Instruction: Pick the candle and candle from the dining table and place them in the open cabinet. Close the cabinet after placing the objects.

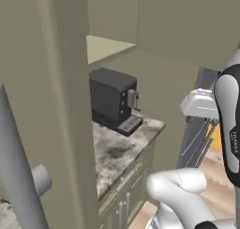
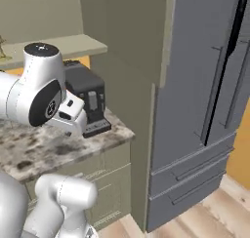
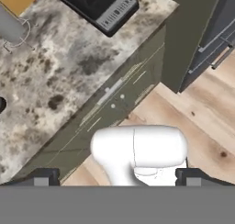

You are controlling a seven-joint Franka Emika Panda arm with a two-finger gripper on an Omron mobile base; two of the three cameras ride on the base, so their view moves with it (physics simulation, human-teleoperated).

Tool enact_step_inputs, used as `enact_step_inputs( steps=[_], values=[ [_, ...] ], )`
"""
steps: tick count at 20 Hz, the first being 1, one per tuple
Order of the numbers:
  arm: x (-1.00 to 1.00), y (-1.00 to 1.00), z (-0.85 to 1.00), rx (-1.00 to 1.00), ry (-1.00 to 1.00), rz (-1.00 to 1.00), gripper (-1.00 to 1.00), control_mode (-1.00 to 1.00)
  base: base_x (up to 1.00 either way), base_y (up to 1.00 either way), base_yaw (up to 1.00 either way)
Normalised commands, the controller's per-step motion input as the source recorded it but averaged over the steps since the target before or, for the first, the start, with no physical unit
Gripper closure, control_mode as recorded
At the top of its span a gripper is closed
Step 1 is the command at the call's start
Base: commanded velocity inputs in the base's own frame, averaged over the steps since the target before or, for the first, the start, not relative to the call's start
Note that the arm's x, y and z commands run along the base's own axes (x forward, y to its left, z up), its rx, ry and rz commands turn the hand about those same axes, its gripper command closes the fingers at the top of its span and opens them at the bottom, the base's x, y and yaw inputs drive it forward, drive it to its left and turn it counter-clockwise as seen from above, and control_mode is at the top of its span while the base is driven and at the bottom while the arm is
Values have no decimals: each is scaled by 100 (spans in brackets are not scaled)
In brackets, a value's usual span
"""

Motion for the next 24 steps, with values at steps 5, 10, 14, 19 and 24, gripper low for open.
enact_step_inputs(
  steps=[5, 10, 14, 19, 24],
  values=[
    [0, 0, 0, 0, 0, 0, -100, 100, -6, -28, -74],
    [0, 0, 0, 0, 0, 0, -100, 100, -18, -44, -71],
    [0, 0, 0, 0, 0, 0, -100, 100, -5, -53, -69],
    [0, 0, 0, 0, 0, 0, -100, 100, 0, -44, -67],
    [0, 0, 0, 0, 0, 0, -100, 100, 0, -31, -64]
  ],
)
